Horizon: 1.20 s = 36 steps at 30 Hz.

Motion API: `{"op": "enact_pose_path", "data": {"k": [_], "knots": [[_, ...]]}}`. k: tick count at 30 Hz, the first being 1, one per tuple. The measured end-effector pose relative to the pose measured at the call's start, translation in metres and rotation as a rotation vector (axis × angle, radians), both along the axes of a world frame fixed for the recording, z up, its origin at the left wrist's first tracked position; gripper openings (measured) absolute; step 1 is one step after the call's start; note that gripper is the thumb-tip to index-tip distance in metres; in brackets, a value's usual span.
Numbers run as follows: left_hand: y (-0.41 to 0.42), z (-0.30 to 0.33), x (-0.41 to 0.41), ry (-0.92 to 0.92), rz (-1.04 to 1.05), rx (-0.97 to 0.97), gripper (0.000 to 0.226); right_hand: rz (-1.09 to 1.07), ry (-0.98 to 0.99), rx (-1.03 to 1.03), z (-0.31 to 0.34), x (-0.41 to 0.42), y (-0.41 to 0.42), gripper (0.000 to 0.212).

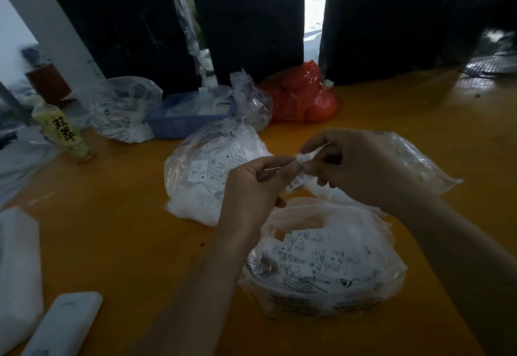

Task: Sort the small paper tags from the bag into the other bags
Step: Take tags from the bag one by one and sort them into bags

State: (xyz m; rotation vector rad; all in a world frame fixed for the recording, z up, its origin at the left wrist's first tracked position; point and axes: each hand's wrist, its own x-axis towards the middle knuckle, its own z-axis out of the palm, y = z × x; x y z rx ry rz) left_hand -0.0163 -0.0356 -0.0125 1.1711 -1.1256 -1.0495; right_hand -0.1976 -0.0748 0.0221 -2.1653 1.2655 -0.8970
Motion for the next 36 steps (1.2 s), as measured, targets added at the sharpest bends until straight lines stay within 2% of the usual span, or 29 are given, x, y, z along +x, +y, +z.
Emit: {"op": "enact_pose_path", "data": {"k": [2, 4, 6, 10, 12, 14, 17, 21, 23, 25, 27, 30, 32, 34, 36], "knots": [[0.0, 0.0, 0.0, 0.022, 0.006, 0.003, 0.007, -0.018, -0.062, 0.01, -0.002, 0.0, -0.001, 0.025], [-0.001, 0.0, 0.0, 0.064, 0.039, 0.025, 0.006, -0.037, -0.127, 0.032, -0.002, 0.0, -0.002, 0.017], [-0.003, 0.0, 0.001, 0.124, 0.055, 0.053, 0.013, -0.016, -0.135, 0.021, -0.003, 0.001, -0.002, 0.008], [-0.006, -0.001, 0.003, 0.156, 0.049, 0.087, 0.027, 0.093, -0.137, 0.012, -0.005, 0.007, 0.004, 0.015], [-0.007, -0.002, 0.003, 0.152, 0.044, 0.102, 0.027, 0.11, -0.132, 0.01, -0.006, 0.008, 0.004, 0.009], [-0.006, -0.002, 0.004, 0.164, -0.006, 0.116, 0.03, 0.084, -0.118, -0.005, -0.007, 0.008, 0.001, 0.006], [-0.007, 0.0, 0.006, 0.214, -0.089, 0.115, 0.035, -0.012, -0.165, -0.026, -0.006, 0.005, -0.002, 0.011], [-0.008, 0.001, 0.009, 0.194, -0.044, 0.034, 0.042, -0.078, -0.261, 0.013, -0.003, -0.001, -0.004, 0.014], [-0.01, 0.0, 0.012, 0.02, 0.048, -0.037, 0.037, -0.131, -0.319, 0.015, 0.0, -0.006, -0.007, 0.011], [-0.013, -0.003, 0.021, -0.197, 0.175, -0.119, 0.032, -0.208, -0.28, -0.048, 0.001, -0.015, -0.012, 0.009], [-0.018, -0.006, 0.035, -0.414, 0.299, -0.182, 0.031, -0.272, -0.052, -0.139, -0.001, -0.027, -0.022, 0.007], [-0.025, -0.015, 0.054, -0.842, 0.484, -0.228, 0.032, -0.287, 0.508, -0.076, -0.017, -0.046, -0.043, 0.011], [-0.029, -0.022, 0.062, -1.003, 0.543, -0.194, 0.035, -0.289, 0.82, -0.097, -0.034, -0.054, -0.055, 0.015], [-0.031, -0.03, 0.067, -1.121, 0.549, -0.127, 0.036, -0.288, 0.927, -0.116, -0.053, -0.057, -0.064, 0.011], [-0.032, -0.035, 0.07, -1.291, 0.545, -0.051, 0.03, -0.272, 0.901, 0.003, -0.069, -0.056, -0.07, 0.017]]}}
